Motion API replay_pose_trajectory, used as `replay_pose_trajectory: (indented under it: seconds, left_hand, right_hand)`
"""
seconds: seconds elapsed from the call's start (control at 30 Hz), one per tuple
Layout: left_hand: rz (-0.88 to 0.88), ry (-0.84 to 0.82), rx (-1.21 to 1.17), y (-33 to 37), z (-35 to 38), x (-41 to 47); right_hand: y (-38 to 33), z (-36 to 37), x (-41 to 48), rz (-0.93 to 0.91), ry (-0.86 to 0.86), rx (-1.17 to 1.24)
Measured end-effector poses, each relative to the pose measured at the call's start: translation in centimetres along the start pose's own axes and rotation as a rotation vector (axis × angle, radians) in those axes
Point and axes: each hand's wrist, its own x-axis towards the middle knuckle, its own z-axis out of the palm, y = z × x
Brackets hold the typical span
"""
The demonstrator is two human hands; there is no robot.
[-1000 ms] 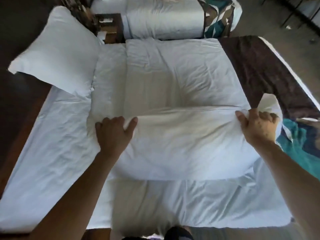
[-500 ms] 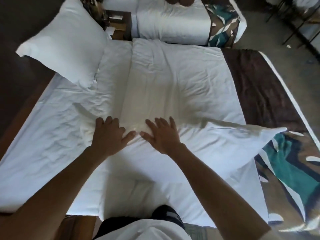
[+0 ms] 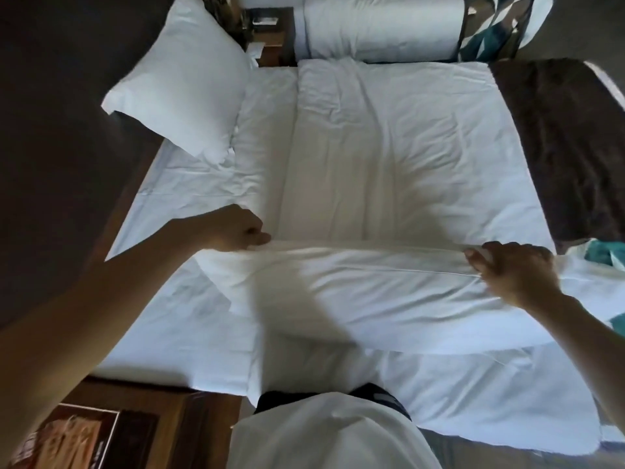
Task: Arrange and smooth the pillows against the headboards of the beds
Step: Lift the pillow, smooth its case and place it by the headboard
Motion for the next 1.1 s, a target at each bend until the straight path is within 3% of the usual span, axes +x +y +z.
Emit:
replay_pose_trajectory:
  seconds: [0.17,0.33,0.43,0.5,0.57,0.6,0.7,0.8,0.87,1.1]
  left_hand:
    - [-0.09,0.301,-0.082,-2.4,-0.2,0.2]
    - [-0.276,0.584,0.321,-1.6,-0.4,1.7]
    - [-0.148,0.786,0.212,2.5,0.7,2.2]
    - [-0.026,0.579,0.107,4.8,2.8,2.7]
    - [-0.075,0.278,0.128,5.6,5.1,3.0]
    - [-0.1,0.22,0.158,5.6,6.1,3.2]
    - [-0.103,0.268,0.198,5.3,7.8,3.3]
    - [-0.052,0.363,0.168,4.4,8.9,4.0]
    - [-0.018,0.376,0.14,3.6,9.1,4.4]
    - [-0.091,0.364,-0.013,3.0,9.1,4.9]
  right_hand:
    - [0.0,-0.3,0.9,-0.016,0.012,0.032]
    - [-0.8,-0.1,1.9,0.028,-0.023,0.04]
    - [-0.8,0.1,2.1,0.069,-0.051,0.032]
    - [-0.9,-0.2,2.0,0.087,-0.061,0.037]
    - [-1.8,-0.9,1.9,0.121,-0.072,0.075]
    - [-2.8,-1.4,1.7,0.126,-0.032,0.107]
    - [-9.0,-3.1,0.4,0.059,0.074,0.28]
    - [-16.2,-3.9,-0.1,-0.151,0.008,0.256]
    - [-17.4,-3.6,-0.3,-0.18,-0.071,0.217]
    - [-1.5,-0.6,-1.7,0.141,-0.149,0.115]
